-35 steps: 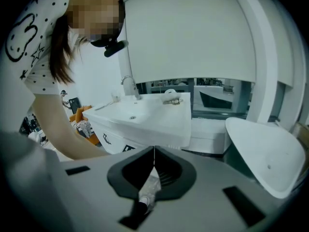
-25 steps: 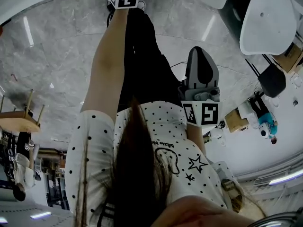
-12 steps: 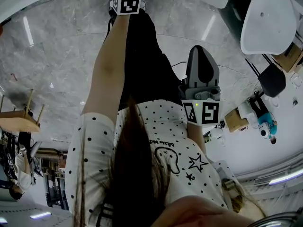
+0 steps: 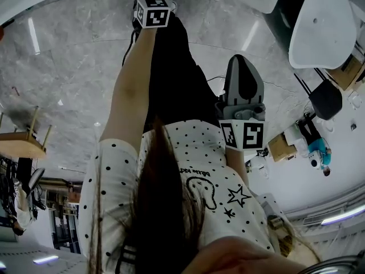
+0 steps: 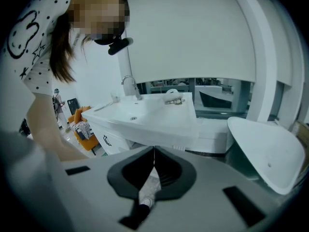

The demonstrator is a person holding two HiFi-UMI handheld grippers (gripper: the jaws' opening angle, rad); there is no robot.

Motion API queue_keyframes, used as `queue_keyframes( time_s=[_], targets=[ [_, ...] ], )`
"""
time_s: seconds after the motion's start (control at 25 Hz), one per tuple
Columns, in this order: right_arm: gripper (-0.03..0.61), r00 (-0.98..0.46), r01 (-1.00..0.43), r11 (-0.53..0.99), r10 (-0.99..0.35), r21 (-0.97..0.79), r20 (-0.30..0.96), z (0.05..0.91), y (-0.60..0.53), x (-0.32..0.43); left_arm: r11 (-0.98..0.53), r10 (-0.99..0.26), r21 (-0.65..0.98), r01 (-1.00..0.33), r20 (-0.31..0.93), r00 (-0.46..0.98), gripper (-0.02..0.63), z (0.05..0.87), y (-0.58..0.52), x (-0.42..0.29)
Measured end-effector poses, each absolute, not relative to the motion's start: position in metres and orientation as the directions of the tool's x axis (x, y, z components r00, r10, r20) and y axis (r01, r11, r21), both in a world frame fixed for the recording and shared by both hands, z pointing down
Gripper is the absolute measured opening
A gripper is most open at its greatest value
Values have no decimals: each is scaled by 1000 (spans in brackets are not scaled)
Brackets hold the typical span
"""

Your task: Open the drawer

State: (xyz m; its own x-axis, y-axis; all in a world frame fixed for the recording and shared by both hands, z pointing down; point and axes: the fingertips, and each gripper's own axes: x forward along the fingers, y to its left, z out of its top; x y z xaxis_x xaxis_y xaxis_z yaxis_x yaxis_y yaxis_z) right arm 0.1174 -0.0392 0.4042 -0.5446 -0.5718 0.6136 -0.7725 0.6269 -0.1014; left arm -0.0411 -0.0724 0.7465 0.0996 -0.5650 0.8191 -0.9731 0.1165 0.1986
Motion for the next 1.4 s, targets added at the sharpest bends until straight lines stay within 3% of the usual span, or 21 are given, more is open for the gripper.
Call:
queue_keyframes(
  time_s=[1.4],
  targets=[
    [14,-555,-756,647,-555,-98,619,407,-35,115,127,-534,204,-971,839,106,140,747,-35,-23]
  ],
)
